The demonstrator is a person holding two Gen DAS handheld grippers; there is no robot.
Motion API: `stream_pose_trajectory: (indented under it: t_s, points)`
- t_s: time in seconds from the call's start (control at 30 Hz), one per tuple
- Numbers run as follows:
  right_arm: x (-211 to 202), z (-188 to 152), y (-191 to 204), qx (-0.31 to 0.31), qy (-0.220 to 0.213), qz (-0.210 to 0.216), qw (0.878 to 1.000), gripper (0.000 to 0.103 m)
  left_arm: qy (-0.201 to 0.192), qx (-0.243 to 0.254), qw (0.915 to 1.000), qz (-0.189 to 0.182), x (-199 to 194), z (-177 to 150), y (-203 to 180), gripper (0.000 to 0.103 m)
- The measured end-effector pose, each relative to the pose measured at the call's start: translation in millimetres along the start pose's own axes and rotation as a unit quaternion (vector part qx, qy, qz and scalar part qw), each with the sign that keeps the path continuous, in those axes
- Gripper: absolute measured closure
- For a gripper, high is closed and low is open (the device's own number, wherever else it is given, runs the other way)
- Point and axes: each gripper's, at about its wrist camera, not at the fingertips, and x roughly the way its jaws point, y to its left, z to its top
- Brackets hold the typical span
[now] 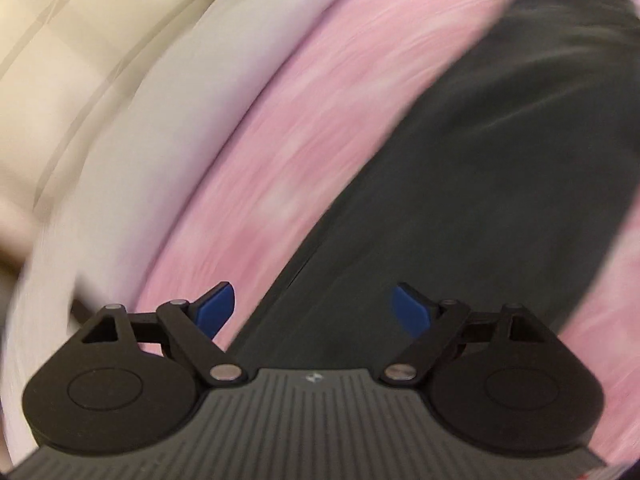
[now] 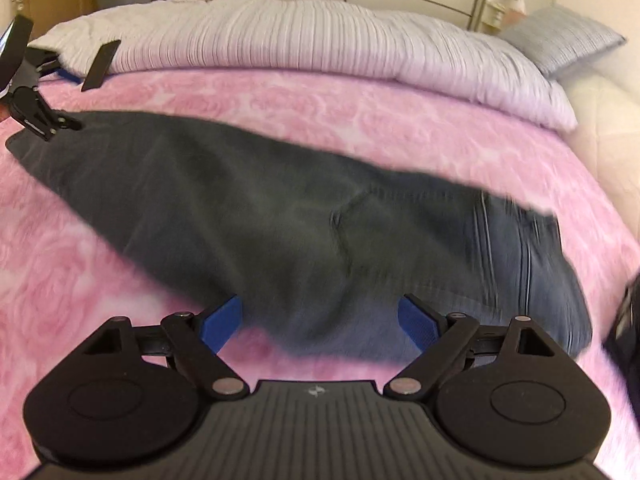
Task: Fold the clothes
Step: 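Grasp the jeans leg hem with the left gripper and lift it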
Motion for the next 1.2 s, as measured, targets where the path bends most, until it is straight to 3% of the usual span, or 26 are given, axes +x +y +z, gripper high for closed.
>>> stream_pose_trajectory:
  t_s: [0.1, 0.2, 0.27, 0.37, 0.47, 0.53, 0.57, 0.8, 0.83, 0.87, 0.9, 0.93, 0.97, 1.1, 1.2]
  points:
    - [13.2, 26.1, 3.8, -0.015, -0.007, 0.011, 1.0, 0.015, 0.062, -0.112, 0.9918, 0.002, 15.1, -37.3, 61.8, 0.019]
    - [24.6, 45.1, 31.1, -0.033, -0.01, 0.032, 0.999, 0.015, 0.094, -0.192, 0.9768, 0.009, 24.2, -83.7, 106.9, 0.019]
    - [31.6, 54.7, 57.2, -0.054, -0.01, 0.047, 0.997, 0.015, 0.108, -0.246, 0.9631, -0.007, 30.7, -114.7, 129.2, 0.019]
    - [41.7, 62.3, 106.7, -0.102, -0.006, 0.075, 0.992, 0.015, 0.113, -0.313, 0.9414, -0.052, 40.9, -155.6, 151.9, 0.022]
    - [49.5, 64.6, 150.1, -0.132, -0.001, 0.098, 0.986, 0.015, 0.098, -0.356, 0.9216, -0.118, 46.8, -180.2, 162.2, 0.033]
    - [55.4, 66.6, 175.1, -0.145, 0.003, 0.111, 0.983, 0.015, 0.088, -0.371, 0.9088, -0.169, 52.4, -186.5, 164.1, 0.038]
    - [58.8, 67.9, 185.6, -0.148, 0.005, 0.115, 0.982, 0.015, 0.087, -0.372, 0.9061, -0.182, 54.7, -186.9, 163.2, 0.033]
    - [72.4, 80.8, 236.4, -0.159, 0.002, 0.127, 0.979, 0.015, 0.076, -0.371, 0.897, -0.228, 64.2, -192.0, 170.1, 0.031]
    - [73.8, 81.8, 241.5, -0.163, 0.0, 0.128, 0.978, 0.015, 0.076, -0.375, 0.8948, -0.23, 65.4, -192.5, 171.0, 0.035]
    - [74.5, 80.6, 247.1, -0.17, 0.0, 0.129, 0.977, 0.015, 0.077, -0.377, 0.8941, -0.23, 64.1, -191.9, 172.5, 0.051]
    - [75.2, 79.3, 252.8, -0.178, 0.0, 0.131, 0.975, 0.015, 0.078, -0.379, 0.8921, -0.233, 63.1, -191.5, 174.5, 0.076]
    - [77.9, 78.3, 259.0, -0.189, -0.002, 0.129, 0.973, 0.015, 0.076, -0.39, 0.8836, -0.248, 62.9, -192.4, 179.2, 0.09]
    - [80.6, 77.4, 265.1, -0.2, -0.005, 0.127, 0.971, 0.015, 0.073, -0.4, 0.8759, -0.26, 61.8, -192.8, 183.7, 0.09]
    - [96.6, 71.0, 287.9, -0.247, -0.015, 0.11, 0.963, 0.015, 0.047, -0.41, 0.8691, -0.273, 38.9, -184.2, 200.2, 0.09]
    - [112.7, 69.4, 307.1, -0.282, -0.022, 0.09, 0.955, 0.015, 0.037, -0.444, 0.848, -0.286, 23.0, -177.5, 216.2, 0.09]
